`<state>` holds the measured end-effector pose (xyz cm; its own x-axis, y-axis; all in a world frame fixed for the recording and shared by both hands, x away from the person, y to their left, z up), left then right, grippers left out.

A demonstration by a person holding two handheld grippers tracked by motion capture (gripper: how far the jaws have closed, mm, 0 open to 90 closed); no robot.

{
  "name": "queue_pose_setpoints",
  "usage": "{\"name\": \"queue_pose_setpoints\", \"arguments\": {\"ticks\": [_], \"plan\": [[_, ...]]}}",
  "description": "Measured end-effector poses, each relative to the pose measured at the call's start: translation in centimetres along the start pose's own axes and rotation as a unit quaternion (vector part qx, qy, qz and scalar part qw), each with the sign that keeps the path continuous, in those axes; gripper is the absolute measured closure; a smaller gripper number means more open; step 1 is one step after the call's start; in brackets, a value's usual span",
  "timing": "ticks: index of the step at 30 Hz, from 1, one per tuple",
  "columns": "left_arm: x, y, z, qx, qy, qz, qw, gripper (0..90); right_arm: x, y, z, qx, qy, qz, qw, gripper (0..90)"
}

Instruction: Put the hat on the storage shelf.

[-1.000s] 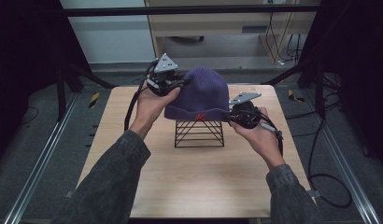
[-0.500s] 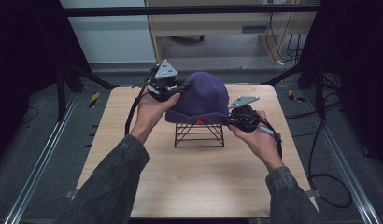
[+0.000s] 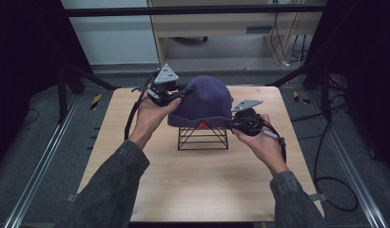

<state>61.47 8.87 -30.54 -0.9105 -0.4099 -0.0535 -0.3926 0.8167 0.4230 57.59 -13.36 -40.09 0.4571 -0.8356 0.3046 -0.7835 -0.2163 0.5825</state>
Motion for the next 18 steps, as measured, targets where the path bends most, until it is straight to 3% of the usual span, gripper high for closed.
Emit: {"name": "queue_pose_setpoints", "arguments": {"ticks": [4, 18], "plan": [[0.1, -0.1, 1.1, -0.005, 0.004, 0.004, 1.0000, 76.9, -0.1, -0.4, 0.8, -0.003, -0.011, -0.004, 0.9999, 68.4], [0.9, -0.9, 3.3, -0.006, 0.014, 0.017, 0.9997, 77.0, -0.9, -1.7, 2.9, -0.016, -0.016, -0.011, 0.9997, 66.8]]}}
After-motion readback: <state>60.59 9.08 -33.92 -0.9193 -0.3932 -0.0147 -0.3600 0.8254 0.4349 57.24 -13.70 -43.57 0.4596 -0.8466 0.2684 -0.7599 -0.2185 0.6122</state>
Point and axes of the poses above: each handheld gripper's, and its own axes: y roughly backward along the jaws, z roughly out of its underside, x roughly to its right, the point moved 5 cm from there along -y, roughly forward along the jaws, and after that the axes turned 15 degrees about z, right-handed, at the moved point
